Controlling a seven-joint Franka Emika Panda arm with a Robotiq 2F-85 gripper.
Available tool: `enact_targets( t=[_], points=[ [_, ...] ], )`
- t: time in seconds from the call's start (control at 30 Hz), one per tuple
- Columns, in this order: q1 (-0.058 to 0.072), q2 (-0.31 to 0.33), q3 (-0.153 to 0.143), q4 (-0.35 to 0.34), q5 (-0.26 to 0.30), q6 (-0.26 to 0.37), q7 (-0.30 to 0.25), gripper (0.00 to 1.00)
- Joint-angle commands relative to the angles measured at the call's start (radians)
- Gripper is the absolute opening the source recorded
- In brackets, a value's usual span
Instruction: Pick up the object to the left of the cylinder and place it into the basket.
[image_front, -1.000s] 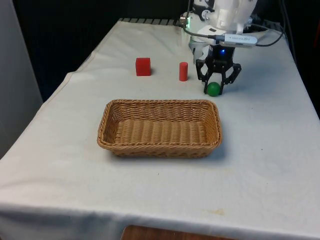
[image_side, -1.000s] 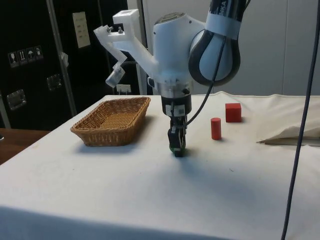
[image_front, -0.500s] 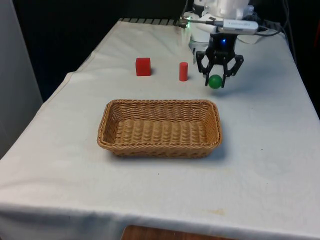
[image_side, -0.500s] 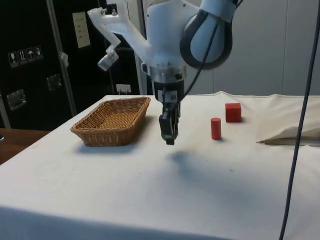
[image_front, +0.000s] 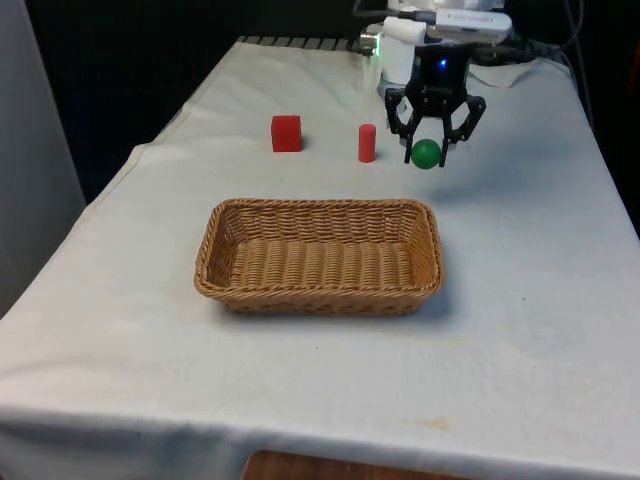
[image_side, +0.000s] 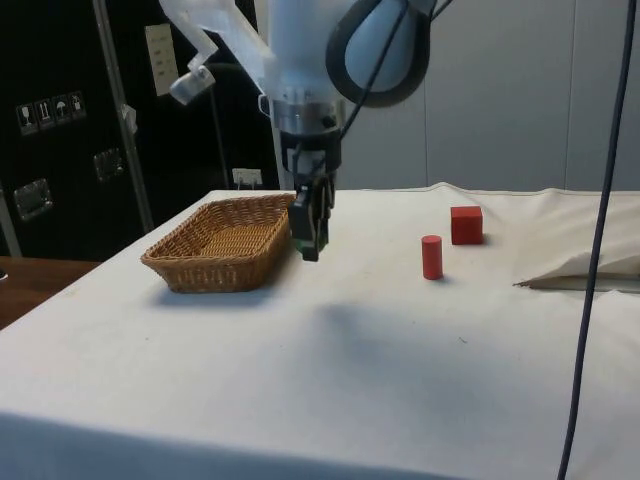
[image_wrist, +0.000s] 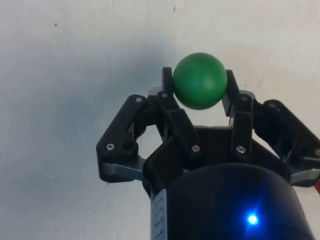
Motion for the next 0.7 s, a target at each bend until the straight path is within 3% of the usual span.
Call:
enact_targets(
  t=[0.0, 0.5, 0.53, 0.57, 0.67],
  points=[
    [-0.003, -0.002, 0.0, 0.012, 0.005, -0.01, -0.006, 0.0],
    [-0.015, 0.031, -0.015, 0.126, 0.012, -0.036, -0.015, 0.0],
    [-0.009, 0.031, -0.021, 0.122, 0.001, -0.031, -0.004, 0.0],
    [-0.015, 0.034, -0.016, 0.133, 0.013, -0.036, -0.015, 0.0],
    [-0.017, 0.053, -0.021, 0.163, 0.014, -0.036, -0.015, 0.0]
  ],
)
